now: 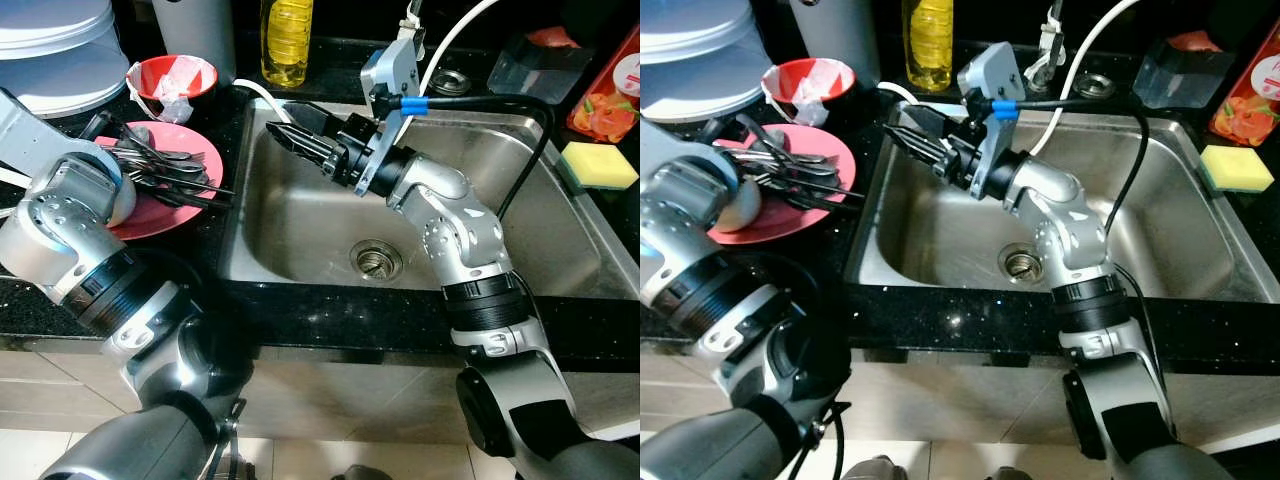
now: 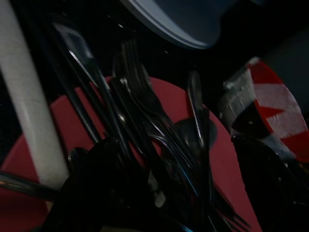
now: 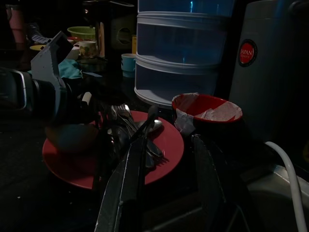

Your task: Kitchen organization

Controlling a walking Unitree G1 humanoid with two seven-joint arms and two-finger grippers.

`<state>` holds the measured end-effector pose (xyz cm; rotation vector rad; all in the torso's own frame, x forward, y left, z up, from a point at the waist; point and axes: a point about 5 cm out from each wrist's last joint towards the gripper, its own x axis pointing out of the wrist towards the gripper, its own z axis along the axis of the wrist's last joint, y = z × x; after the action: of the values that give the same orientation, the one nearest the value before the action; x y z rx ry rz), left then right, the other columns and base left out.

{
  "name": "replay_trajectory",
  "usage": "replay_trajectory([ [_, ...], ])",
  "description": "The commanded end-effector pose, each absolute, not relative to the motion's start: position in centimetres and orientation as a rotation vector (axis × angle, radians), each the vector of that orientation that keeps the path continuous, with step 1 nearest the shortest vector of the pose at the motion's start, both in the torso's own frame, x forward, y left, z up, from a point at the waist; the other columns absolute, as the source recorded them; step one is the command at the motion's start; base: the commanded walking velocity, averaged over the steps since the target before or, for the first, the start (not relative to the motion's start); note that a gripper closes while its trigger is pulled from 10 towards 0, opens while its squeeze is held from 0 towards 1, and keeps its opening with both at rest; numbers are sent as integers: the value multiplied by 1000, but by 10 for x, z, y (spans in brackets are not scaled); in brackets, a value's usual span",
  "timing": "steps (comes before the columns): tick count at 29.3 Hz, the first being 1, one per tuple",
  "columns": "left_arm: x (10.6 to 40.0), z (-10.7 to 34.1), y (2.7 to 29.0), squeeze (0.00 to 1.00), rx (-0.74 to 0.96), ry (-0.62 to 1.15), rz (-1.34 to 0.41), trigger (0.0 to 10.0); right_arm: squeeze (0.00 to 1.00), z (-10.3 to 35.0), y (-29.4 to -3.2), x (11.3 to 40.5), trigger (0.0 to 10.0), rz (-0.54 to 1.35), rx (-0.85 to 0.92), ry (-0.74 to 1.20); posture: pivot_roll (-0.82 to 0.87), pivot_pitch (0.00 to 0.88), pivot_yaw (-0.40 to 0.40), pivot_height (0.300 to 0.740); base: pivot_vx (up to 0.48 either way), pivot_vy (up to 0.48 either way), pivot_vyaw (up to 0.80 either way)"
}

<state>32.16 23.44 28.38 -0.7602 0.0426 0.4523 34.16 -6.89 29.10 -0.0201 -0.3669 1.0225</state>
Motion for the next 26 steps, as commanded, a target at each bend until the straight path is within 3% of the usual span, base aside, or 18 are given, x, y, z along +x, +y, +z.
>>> replay_trajectory([
  [1,323,270,237,0,-793,110,503,10000,0,290,-69,341,10000,1032,-20,-361,119,67,-33,740,0,0,0],
  [2,322,271,238,0,-803,109,523,9020,0,290,-68,341,10000,1034,-19,-361,119,68,-32,740,0,0,0],
  [4,321,272,238,0,-804,105,528,8627,0,290,-68,341,10000,1034,-19,-360,119,68,-32,740,0,0,0],
  [6,319,274,238,0,-814,106,561,8980,0,290,-68,341,10000,1035,-18,-359,121,70,-32,740,0,0,0],
  [7,316,280,240,0,-805,93,602,10000,0,290,-68,341,10000,1036,-17,-358,120,71,-32,740,0,0,0],
  [17,320,282,244,0,-671,114,662,10000,0,294,-64,336,10000,1151,107,-322,125,69,-21,740,0,0,0],
  [18,322,278,245,0,-675,129,663,7020,0,293,-63,335,10000,1157,98,-321,125,70,-20,740,0,0,0],
  [20,323,276,245,0,-678,138,662,7020,0,293,-63,334,10000,1159,93,-321,125,70,-20,740,0,0,0],
  [21,324,268,246,0,-685,168,667,0,0,292,-62,333,10000,1161,92,-322,126,70,-15,740,0,0,0],
  [26,326,254,249,0,-684,225,657,0,0,292,-62,333,10000,1154,97,-327,125,68,-13,740,0,0,0],
])
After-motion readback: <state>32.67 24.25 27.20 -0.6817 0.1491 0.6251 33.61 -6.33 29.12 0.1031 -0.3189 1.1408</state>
